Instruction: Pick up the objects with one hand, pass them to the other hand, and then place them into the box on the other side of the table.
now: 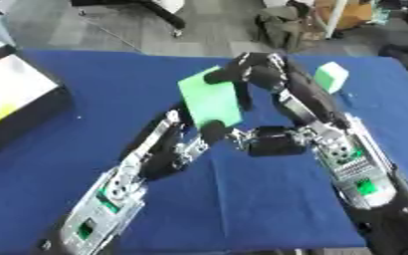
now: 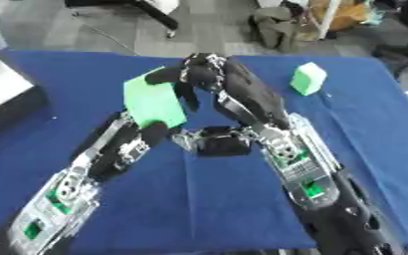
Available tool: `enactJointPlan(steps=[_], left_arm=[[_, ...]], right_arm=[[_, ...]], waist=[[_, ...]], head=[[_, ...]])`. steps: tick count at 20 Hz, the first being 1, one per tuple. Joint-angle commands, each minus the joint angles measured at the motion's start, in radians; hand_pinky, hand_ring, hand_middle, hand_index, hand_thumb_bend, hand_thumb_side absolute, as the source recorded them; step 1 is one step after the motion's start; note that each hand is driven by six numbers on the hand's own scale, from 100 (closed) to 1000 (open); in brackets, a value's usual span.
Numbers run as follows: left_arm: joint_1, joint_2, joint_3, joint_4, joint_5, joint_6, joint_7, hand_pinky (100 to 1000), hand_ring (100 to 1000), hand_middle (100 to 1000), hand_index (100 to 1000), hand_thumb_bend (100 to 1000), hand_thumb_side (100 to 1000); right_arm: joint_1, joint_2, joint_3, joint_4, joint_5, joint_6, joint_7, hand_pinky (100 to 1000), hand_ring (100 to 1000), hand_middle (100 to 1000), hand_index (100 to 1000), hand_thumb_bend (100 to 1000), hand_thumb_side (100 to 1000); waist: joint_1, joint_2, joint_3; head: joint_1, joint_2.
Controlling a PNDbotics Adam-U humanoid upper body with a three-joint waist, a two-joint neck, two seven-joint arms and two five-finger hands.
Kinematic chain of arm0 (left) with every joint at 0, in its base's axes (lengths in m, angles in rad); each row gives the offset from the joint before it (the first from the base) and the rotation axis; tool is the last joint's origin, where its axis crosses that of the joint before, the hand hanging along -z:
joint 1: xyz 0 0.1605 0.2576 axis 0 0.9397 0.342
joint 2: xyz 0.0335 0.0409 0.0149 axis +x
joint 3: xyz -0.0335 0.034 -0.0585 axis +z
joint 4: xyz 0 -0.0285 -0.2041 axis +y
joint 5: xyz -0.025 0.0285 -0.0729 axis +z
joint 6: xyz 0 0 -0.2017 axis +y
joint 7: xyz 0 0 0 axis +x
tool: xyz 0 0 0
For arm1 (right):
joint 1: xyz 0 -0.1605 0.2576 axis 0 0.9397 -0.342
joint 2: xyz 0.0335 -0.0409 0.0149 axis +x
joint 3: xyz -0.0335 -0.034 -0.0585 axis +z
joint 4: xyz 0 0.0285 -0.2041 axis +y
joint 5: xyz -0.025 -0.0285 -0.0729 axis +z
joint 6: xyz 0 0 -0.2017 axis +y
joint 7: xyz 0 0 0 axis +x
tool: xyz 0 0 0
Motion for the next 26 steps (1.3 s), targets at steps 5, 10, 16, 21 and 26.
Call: enactJointPlan(steps=[5, 10, 16, 21, 26], left_arm=[[-0.020, -0.006, 0.034, -0.036, 0.028, -0.001, 0.038, 956, 738, 698, 889, 363, 672], [-0.024, -0.012, 0.034, -0.055, 0.046, -0.003, 0.038, 949, 721, 672, 866, 340, 658], [-0.025, -0.013, 0.032, -0.074, 0.067, 0.001, 0.042, 921, 629, 554, 764, 206, 677], [-0.024, -0.012, 0.032, -0.079, 0.079, 0.012, 0.056, 835, 480, 373, 574, 100, 614], [-0.024, -0.010, 0.036, -0.080, 0.085, 0.021, 0.083, 750, 346, 228, 416, 100, 554]], right_arm=[[0.009, 0.003, 0.037, -0.022, -0.005, 0.002, 0.037, 644, 487, 240, 494, 100, 100], [0.014, 0.006, 0.044, -0.022, -0.016, 0.006, 0.058, 642, 484, 237, 487, 100, 100], [0.017, 0.008, 0.046, -0.022, -0.025, 0.010, 0.070, 640, 483, 236, 486, 100, 100], [0.017, 0.010, 0.044, -0.022, -0.028, 0.011, 0.072, 641, 484, 238, 486, 100, 100], [0.017, 0.010, 0.043, -0.022, -0.028, 0.010, 0.074, 641, 487, 248, 502, 100, 100]], waist=[[0.001, -0.014, -0.001], [0.000, -0.015, -0.001], [0.000, -0.014, 0.000], [0.000, -0.014, -0.001], [0.001, -0.014, -0.002]], head=[[-0.008, -0.003], [-0.010, -0.003], [-0.014, -0.003], [-0.013, -0.003], [-0.012, -0.003]])
